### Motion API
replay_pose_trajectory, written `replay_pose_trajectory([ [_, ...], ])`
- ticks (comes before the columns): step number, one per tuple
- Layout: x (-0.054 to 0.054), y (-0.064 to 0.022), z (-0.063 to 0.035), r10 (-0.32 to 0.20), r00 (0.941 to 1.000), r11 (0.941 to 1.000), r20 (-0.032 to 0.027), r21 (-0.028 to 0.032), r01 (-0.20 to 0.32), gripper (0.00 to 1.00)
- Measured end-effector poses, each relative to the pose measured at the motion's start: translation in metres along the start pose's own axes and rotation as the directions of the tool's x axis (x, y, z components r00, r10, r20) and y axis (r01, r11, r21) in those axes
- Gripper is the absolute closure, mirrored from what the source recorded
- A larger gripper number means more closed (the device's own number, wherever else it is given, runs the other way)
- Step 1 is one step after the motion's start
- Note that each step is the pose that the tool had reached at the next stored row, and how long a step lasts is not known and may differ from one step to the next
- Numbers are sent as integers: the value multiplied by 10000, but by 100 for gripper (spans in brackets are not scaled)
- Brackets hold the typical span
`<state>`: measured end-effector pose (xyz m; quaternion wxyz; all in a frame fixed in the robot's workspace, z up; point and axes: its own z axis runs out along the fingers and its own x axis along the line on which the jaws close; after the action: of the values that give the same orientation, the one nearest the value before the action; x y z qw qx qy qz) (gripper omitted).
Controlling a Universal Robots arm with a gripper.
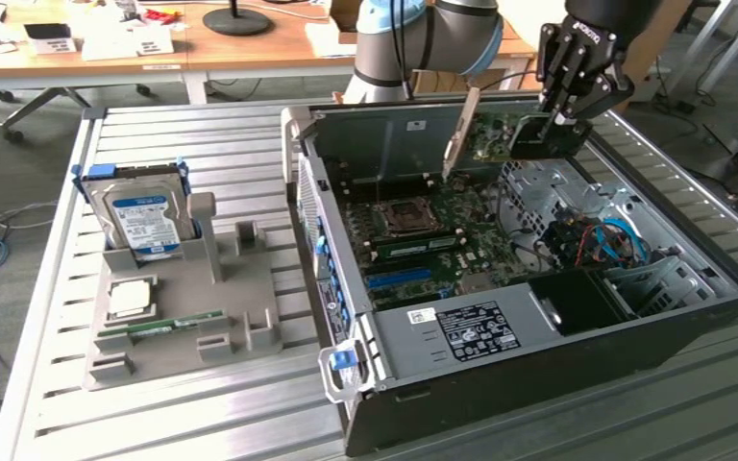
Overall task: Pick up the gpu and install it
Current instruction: 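Insert the gpu into the slot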
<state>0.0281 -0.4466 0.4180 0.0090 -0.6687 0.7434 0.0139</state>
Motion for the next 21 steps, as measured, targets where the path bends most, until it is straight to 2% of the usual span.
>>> replay_pose_trajectory([
  [11, 8, 53, 88, -15, 10000, 10000, 11, -2, 15, 73],
  [21, 9, 54, 94, -13, 10000, 10000, 12, -2, 13, 73],
])
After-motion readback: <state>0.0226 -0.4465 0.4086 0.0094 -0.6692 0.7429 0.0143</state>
